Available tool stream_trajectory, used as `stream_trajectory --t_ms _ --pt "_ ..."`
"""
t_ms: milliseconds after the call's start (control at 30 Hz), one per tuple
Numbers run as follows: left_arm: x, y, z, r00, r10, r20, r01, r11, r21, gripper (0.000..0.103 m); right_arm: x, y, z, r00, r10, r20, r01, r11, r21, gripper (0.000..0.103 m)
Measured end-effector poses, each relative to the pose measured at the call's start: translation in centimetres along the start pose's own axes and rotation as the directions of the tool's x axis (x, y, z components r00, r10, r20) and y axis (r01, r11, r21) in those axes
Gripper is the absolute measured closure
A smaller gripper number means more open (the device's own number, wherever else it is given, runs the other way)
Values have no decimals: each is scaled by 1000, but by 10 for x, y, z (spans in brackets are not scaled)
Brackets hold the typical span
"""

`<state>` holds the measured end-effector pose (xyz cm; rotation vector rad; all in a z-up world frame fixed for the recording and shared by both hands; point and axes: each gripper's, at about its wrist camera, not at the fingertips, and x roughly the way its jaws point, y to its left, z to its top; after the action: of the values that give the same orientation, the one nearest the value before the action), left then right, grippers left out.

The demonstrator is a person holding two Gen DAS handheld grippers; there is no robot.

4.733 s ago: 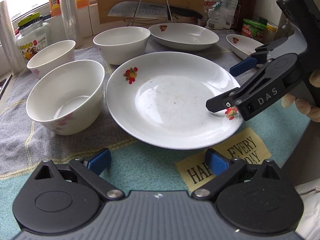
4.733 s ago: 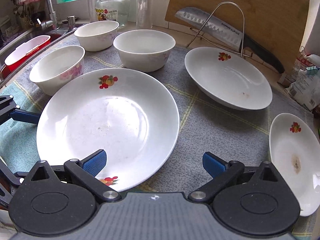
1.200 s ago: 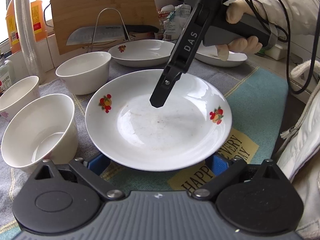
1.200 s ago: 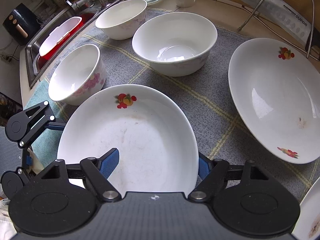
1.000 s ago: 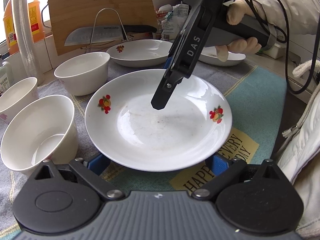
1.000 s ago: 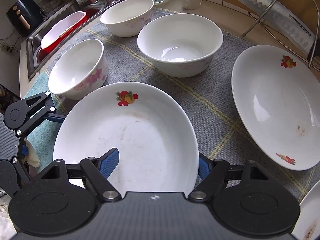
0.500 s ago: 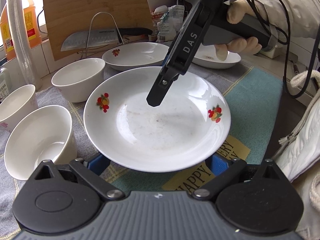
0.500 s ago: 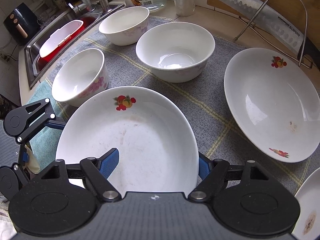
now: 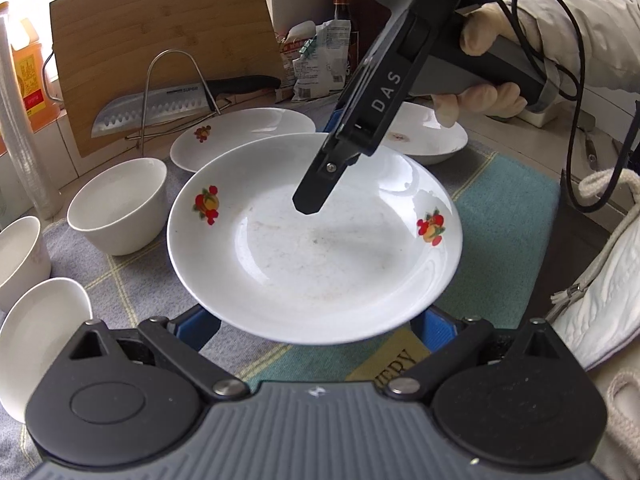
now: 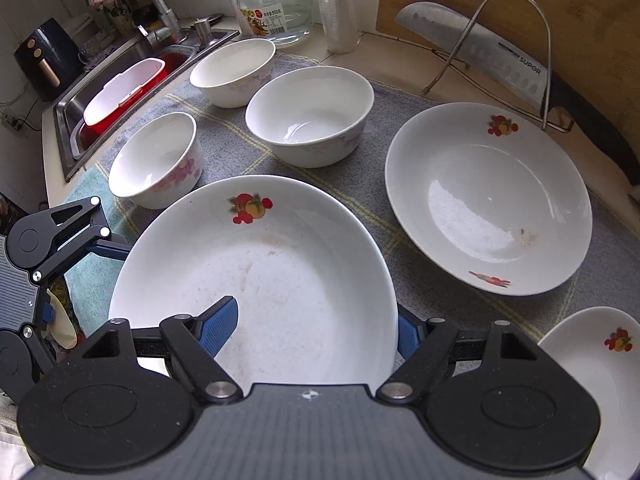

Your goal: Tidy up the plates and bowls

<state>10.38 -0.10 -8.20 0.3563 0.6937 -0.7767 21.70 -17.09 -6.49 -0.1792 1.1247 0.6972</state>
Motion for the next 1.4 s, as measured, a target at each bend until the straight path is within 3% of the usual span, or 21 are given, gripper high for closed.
stream_trajectory --t_ms 500,967,1400 --pt "44 -37 53 998 -67 5 67 996 65 3 -47 -65 -42 997 -58 43 55 996 70 19" --pt "98 -60 94 988 -153 6 151 976 160 3 -79 -125 -80 985 -150 85 132 973 189 19" --pt "132 -66 117 982 -187 -24 188 962 197 3 -80 -164 -99 979 -184 83 158 953 258 19"
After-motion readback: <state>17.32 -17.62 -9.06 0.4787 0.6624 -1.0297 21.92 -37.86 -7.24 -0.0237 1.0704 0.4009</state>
